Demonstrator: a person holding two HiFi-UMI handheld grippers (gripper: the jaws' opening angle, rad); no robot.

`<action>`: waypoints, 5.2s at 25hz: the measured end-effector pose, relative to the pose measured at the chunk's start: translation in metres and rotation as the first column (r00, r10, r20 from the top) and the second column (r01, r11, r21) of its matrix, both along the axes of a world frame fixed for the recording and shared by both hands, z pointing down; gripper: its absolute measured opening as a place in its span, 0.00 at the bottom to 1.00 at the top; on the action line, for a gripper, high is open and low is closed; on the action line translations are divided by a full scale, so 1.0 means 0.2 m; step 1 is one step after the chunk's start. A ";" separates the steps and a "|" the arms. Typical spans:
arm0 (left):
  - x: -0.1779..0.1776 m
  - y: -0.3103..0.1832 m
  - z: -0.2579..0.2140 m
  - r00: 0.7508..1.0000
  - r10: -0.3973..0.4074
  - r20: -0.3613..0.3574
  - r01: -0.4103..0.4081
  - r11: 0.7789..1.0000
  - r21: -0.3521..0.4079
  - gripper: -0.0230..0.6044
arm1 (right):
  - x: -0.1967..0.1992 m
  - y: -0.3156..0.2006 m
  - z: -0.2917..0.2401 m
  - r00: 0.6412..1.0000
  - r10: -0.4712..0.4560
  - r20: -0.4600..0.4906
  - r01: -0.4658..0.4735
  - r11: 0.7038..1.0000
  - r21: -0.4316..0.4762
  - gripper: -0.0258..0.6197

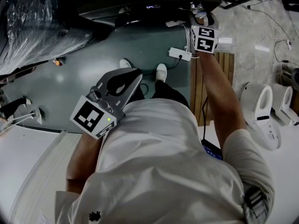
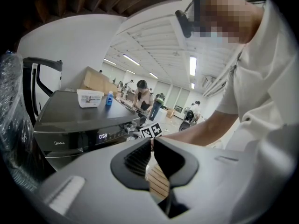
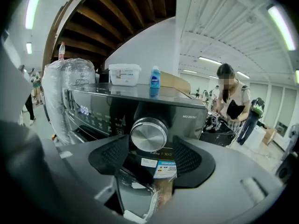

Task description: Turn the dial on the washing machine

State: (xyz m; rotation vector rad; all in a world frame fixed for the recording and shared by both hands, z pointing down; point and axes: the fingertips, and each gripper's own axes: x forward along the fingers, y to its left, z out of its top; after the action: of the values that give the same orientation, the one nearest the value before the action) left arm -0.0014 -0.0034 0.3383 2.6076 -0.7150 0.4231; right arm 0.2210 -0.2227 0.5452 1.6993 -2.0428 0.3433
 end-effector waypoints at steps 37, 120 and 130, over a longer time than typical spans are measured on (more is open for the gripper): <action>-0.01 0.01 0.00 1.000 -0.002 0.002 0.002 1.000 -0.001 0.13 | 0.00 -0.03 0.00 0.983 0.070 0.169 -0.066 0.997 -0.029 0.45; -0.01 -0.03 0.00 1.000 -0.011 -0.002 0.011 1.000 0.005 0.13 | -0.02 -0.05 0.01 1.000 0.013 0.014 -0.013 1.000 -0.004 0.44; 0.01 -0.05 0.00 1.000 -0.007 0.000 0.007 1.000 0.008 0.13 | -0.03 -0.03 0.00 0.999 -0.042 -0.032 0.042 0.999 0.015 0.44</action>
State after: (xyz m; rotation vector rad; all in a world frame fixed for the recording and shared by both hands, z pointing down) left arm 0.0010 -0.0141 0.3393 2.6114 -0.7268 0.4198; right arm 0.2157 -0.2278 0.5443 1.6576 -2.0601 0.2854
